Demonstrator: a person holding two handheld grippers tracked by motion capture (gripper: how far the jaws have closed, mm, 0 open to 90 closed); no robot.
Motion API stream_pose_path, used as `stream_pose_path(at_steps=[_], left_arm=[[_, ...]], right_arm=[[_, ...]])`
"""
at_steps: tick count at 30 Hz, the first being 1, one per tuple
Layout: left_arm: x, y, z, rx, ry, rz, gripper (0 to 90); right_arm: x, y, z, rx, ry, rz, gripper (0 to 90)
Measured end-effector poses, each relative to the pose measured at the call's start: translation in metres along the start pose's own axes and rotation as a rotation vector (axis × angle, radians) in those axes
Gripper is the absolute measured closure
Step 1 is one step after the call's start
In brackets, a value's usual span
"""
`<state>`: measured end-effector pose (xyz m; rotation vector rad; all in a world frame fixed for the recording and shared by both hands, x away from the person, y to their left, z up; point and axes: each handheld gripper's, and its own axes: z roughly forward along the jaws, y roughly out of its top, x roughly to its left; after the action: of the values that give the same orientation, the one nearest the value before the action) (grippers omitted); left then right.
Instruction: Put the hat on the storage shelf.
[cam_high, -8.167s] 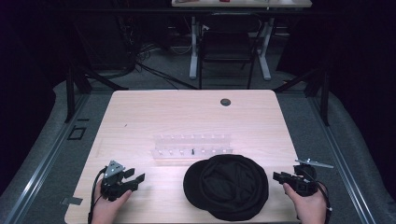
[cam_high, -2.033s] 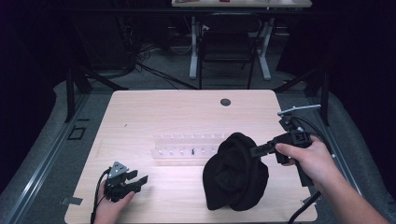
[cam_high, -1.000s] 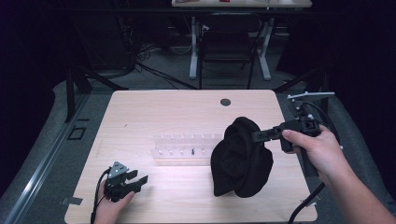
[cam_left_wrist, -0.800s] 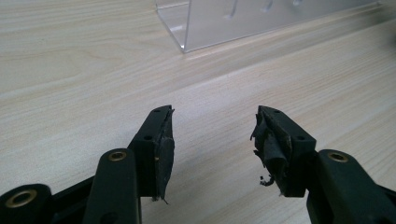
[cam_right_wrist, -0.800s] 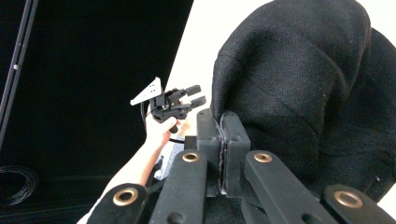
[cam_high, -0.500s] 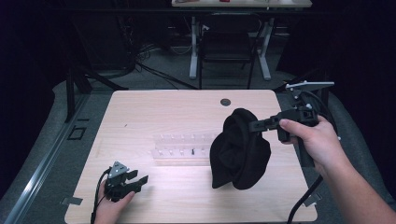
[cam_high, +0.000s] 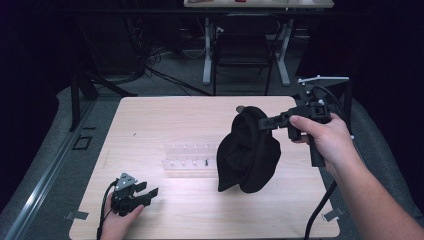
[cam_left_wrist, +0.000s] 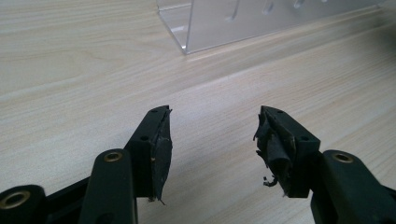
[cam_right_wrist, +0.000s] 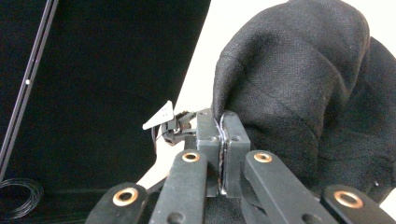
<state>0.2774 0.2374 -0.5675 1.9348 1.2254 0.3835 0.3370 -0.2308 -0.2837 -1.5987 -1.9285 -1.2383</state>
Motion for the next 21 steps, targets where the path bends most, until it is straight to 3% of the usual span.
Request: stream_pose_path(at_steps=[21], left_arm=[[0.001,0.001,0.0,-0.012,0.006,-0.011,42.4]], right_arm=[[0.0,0.026,0.019,-0.042,-0.006,0.004,88.8]])
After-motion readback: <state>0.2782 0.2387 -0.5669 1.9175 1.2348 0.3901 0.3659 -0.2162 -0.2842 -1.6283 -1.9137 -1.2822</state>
